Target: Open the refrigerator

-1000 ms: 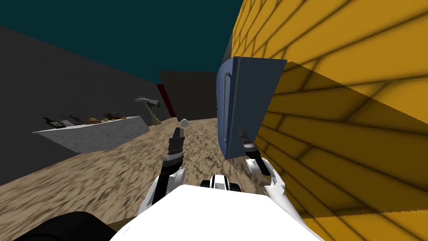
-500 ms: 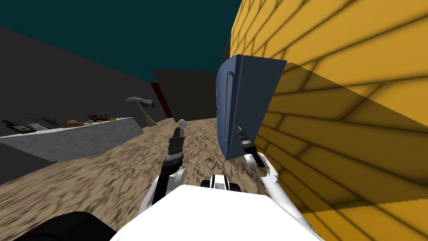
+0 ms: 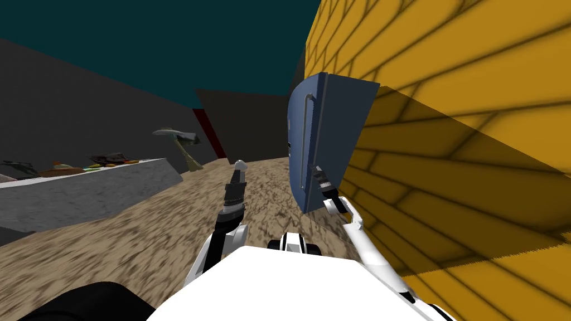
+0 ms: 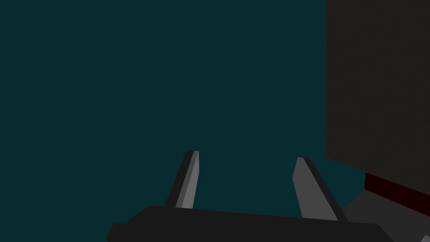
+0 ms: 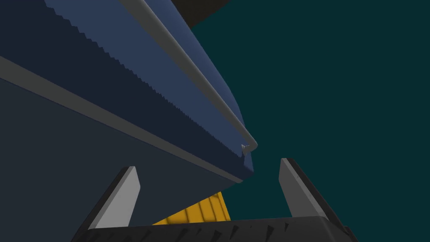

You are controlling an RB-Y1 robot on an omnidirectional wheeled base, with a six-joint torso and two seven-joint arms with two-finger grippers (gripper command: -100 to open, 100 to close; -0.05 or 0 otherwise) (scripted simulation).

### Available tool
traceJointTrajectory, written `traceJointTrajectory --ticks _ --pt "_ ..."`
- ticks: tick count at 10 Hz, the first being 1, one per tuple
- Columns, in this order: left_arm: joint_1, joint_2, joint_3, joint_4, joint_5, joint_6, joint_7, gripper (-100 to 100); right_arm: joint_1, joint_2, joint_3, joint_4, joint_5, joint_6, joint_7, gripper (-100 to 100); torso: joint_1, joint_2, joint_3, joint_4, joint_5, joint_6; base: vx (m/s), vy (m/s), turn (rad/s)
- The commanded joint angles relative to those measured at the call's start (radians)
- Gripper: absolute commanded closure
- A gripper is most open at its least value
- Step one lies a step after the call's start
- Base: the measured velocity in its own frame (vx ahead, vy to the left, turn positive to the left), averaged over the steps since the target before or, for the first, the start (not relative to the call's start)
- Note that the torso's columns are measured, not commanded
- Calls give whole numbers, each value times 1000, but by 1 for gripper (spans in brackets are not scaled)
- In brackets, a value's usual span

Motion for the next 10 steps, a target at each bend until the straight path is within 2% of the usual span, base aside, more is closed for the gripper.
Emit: traceJointTrajectory --ticks 1,2,3,4,5,6,7,8,9,10 --pt "0 0 0 0 0 0 0 0 -68 -14 -4 60 32 11 75 -100 -1 1 1 0 0 0 13 120 -98" --pt "0 0 0 0 0 0 0 0 -73 -14 -4 60 32 11 88 -100 -1 2 1 1 0 0 14 98 -61" --pt "0 0 0 0 0 0 0 0 -114 -23 -7 101 54 15 124 -100 -2 2 1 1 0 0 23 95 -104" --pt "0 0 0 0 0 0 0 0 -118 -23 -7 103 54 15 138 -100 -1 1 0 0 0 0 18 83 -52" --pt "0 0 0 0 0 0 0 0 -160 -32 -11 145 76 19 173 -100 -2 1 1 0 0 0 26 91 -93" --pt "0 0 0 0 0 0 0 0 -161 -32 -11 147 76 19 187 -100 -1 0 0 0 0 0 14 87 -45" --pt "0 0 0 0 0 0 0 0 -202 -42 -14 190 99 24 222 -100 -1 1 1 0 0 0 15 97 -80" --pt "0 0 0 0 0 0 0 0 -203 -42 -14 190 99 24 234 -100 0 1 1 0 0 0 15 82 -46" --pt "0 0 0 0 0 0 0 0 -244 -52 -18 234 122 29 271 -100 -1 1 1 0 0 0 22 100 -79" --pt "0 0 0 0 0 0 0 0 -244 -52 -18 234 122 29 281 -100 0 1 0 0 0 0 18 83 -44"
